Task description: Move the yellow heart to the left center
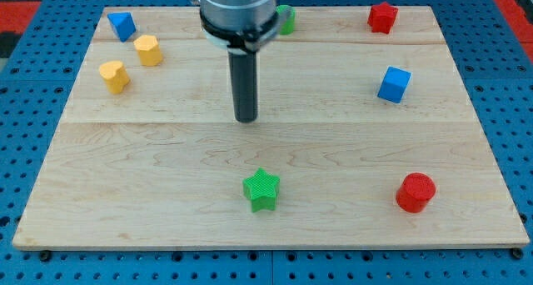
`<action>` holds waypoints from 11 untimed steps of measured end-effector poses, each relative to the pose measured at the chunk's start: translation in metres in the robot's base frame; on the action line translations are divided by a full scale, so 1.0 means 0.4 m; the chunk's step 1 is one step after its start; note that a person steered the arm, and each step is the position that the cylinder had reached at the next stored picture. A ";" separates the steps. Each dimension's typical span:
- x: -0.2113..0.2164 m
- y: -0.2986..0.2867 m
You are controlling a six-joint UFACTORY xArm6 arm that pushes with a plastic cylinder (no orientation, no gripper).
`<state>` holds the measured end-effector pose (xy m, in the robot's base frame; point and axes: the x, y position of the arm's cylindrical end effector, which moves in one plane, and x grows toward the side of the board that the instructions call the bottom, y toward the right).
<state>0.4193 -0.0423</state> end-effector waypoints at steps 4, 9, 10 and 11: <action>-0.226 -0.443; -0.195 -0.491; -0.188 -0.492; -0.184 -0.492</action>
<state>0.3455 -0.2389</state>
